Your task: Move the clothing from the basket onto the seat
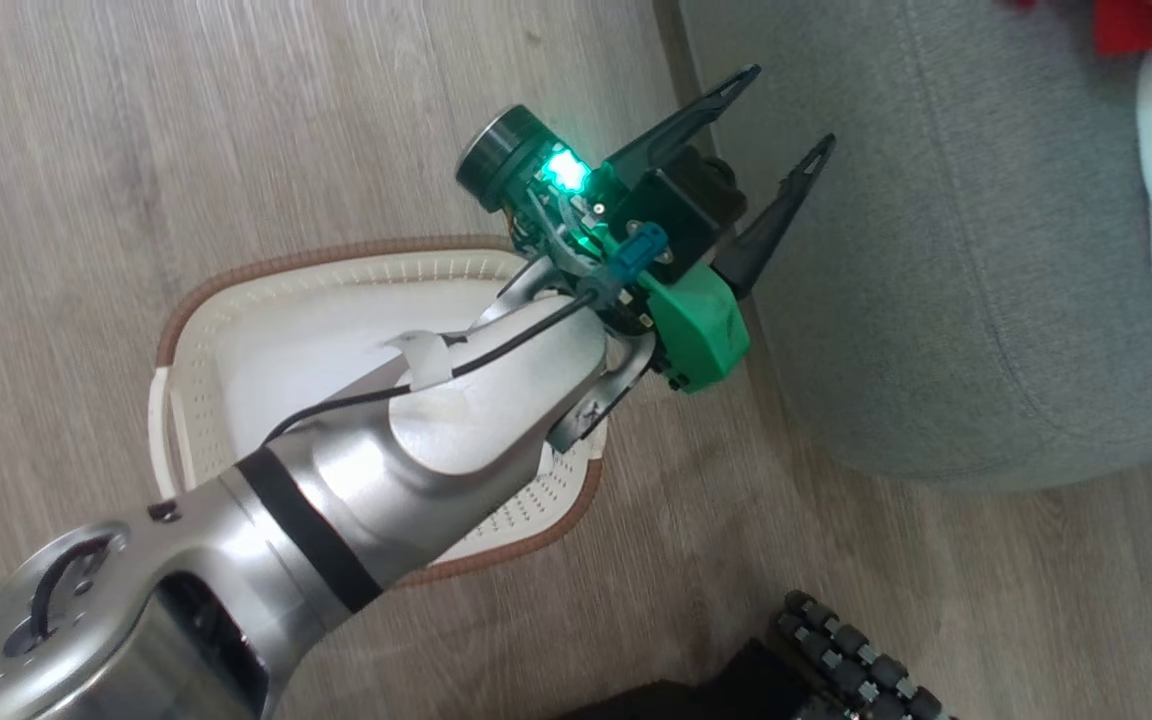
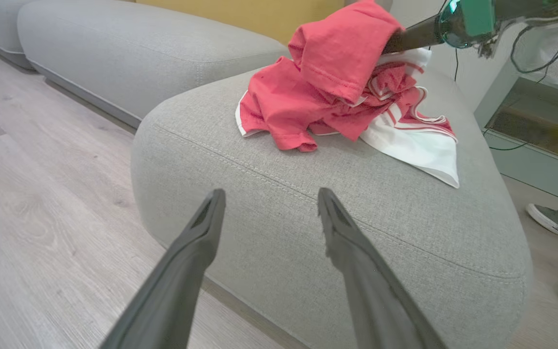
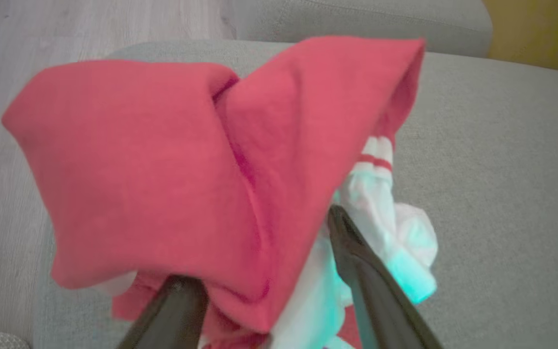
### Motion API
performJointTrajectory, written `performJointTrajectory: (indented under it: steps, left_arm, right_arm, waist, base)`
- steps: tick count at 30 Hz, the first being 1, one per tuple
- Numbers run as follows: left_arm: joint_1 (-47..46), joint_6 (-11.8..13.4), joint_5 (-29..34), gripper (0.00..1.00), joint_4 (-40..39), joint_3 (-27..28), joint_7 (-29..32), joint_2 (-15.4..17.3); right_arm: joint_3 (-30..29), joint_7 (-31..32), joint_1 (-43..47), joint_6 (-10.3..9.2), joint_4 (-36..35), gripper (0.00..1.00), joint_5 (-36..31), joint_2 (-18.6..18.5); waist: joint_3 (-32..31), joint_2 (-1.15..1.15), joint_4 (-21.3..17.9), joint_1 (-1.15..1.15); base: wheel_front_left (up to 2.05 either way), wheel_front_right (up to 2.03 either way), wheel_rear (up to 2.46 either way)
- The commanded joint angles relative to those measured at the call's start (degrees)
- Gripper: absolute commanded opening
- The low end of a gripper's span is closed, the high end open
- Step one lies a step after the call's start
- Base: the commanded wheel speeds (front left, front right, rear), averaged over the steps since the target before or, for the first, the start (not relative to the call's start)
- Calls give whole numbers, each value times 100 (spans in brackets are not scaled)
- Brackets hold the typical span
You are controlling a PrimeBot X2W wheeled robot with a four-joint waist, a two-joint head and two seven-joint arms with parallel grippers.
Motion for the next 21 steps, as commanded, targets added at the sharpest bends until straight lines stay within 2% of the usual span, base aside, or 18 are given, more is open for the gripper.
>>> performJointTrajectory:
  steps: [1,8,13,21]
  left_arm:
    - [-172,47,-61,100,-95,84,-58,-72]
    - [-26,18,-183,100,62,162,-142,-71]
    - [198,-37,-223,100,80,332,-178,-12]
    - [767,38,-88,100,-441,863,-187,313]
  right_arm:
    - [157,68,53,-2,59,100,117,-304]
    - [683,168,7,-2,35,100,285,-307]
    - [1072,31,-25,-2,-91,100,338,-476]
    - [1355,-969,-60,-2,-605,100,539,-707]
  waist:
    - [-133,0,-50,0]
    - [-567,0,-181,0]
    - [-1004,0,-244,0]
    - [-1628,0,-209,0]
  base:
    - [0,0,0]
    - [0,0,0]
    - [0,0,0]
    - [0,0,0]
